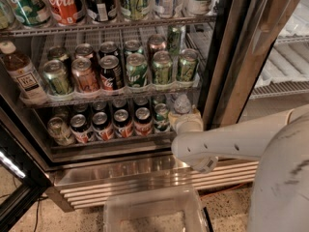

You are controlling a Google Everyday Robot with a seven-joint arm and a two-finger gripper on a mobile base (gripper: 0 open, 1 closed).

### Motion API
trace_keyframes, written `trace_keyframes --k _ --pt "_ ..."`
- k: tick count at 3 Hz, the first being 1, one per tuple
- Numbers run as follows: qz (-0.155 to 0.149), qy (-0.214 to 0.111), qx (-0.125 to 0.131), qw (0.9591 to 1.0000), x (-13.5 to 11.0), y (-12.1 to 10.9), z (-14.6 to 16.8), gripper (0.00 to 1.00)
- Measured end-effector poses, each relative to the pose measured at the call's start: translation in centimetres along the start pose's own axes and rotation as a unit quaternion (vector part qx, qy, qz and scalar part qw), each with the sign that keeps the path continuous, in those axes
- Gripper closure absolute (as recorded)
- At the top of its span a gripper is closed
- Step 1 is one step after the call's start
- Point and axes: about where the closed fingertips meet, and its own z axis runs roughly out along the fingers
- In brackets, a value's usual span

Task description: Pick water bottle from bottom shelf of fridge

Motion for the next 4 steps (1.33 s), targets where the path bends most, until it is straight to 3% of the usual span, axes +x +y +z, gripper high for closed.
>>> trace_keyframes --k 4 --pt "-0.003 0.013 0.001 0.9999 -0.03 0.39 1.08 0.13"
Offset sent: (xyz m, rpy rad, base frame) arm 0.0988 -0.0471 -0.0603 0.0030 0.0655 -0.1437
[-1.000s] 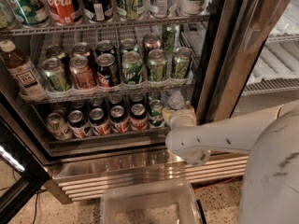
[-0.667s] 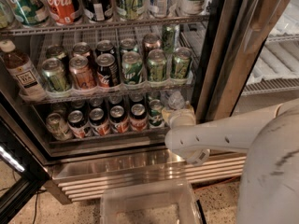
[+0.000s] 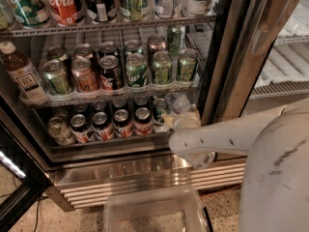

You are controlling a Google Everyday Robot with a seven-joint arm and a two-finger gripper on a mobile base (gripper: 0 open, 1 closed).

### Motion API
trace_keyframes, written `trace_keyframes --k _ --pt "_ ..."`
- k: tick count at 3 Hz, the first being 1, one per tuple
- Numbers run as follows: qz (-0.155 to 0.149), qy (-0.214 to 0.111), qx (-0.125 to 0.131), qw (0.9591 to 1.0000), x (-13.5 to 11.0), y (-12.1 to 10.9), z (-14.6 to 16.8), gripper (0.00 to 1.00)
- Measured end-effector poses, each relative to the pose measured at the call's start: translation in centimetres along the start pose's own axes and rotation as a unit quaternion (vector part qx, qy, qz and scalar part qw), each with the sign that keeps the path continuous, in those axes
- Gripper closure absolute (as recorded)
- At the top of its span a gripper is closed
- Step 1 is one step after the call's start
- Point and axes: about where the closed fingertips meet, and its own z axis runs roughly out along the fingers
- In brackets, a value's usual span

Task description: Pick water bottle from bottom shelf of fridge

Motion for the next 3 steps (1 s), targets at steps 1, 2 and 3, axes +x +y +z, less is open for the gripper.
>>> trace_keyframes --k 1,2,3 --pt "-0.004 0.005 -0.002 1.0000 0.02 0.31 0.43 0.15" --pt "-0.008 0.009 -0.005 0.9999 -0.10 0.52 0.73 0.34" --pt "-0.010 0.011 -0.004 0.9999 -0.15 0.43 1.12 0.57"
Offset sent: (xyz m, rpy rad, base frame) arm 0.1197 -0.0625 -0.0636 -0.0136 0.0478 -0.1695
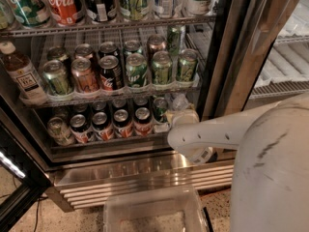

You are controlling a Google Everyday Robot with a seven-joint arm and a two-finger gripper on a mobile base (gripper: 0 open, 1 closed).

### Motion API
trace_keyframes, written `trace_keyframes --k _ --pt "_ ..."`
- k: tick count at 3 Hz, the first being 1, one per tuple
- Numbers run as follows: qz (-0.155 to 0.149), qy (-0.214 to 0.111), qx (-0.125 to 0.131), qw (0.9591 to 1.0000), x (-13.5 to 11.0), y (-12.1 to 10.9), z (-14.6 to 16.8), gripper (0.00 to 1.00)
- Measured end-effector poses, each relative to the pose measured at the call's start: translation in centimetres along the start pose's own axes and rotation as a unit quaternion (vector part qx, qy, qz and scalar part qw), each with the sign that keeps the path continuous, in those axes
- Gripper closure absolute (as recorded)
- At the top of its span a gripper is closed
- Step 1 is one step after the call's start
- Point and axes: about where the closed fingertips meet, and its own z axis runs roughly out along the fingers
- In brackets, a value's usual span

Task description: Pick water bottle from bottom shelf of fridge

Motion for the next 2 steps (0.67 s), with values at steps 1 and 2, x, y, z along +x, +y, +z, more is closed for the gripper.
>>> trace_keyframes --k 1,2 --pt "0.001 0.002 0.003 1.0000 -0.08 -0.61 0.30 0.81" --pt "0.001 0.002 0.003 1.0000 -0.22 -0.57 0.21 1.00"
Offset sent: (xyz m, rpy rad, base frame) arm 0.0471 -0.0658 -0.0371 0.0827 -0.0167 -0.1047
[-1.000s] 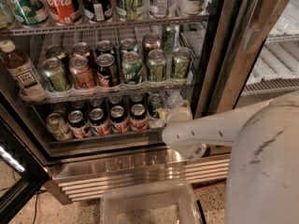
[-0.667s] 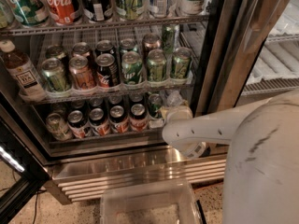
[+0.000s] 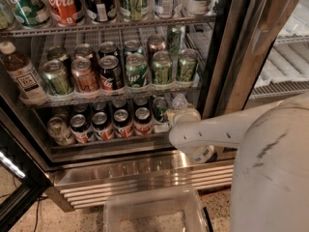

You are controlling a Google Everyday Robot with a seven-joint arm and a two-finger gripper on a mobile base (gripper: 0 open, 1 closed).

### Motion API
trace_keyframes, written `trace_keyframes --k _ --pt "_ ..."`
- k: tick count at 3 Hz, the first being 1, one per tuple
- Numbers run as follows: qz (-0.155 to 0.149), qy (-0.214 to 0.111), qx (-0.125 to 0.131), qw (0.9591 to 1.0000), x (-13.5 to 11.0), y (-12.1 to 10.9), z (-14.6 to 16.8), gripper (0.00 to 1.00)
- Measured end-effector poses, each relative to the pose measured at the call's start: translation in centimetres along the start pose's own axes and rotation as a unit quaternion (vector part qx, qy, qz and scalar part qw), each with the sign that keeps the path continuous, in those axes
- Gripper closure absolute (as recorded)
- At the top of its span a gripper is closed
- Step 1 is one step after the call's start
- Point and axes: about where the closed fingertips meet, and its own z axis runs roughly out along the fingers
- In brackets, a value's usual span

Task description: Pick water bottle from bottom shelf of fridge

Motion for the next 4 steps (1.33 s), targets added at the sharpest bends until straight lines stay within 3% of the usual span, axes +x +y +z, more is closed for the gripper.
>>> trace_keyframes --k 4 --pt "0.018 -0.036 0.013 0.9991 -0.7 -1.6 -1.9 1.00"
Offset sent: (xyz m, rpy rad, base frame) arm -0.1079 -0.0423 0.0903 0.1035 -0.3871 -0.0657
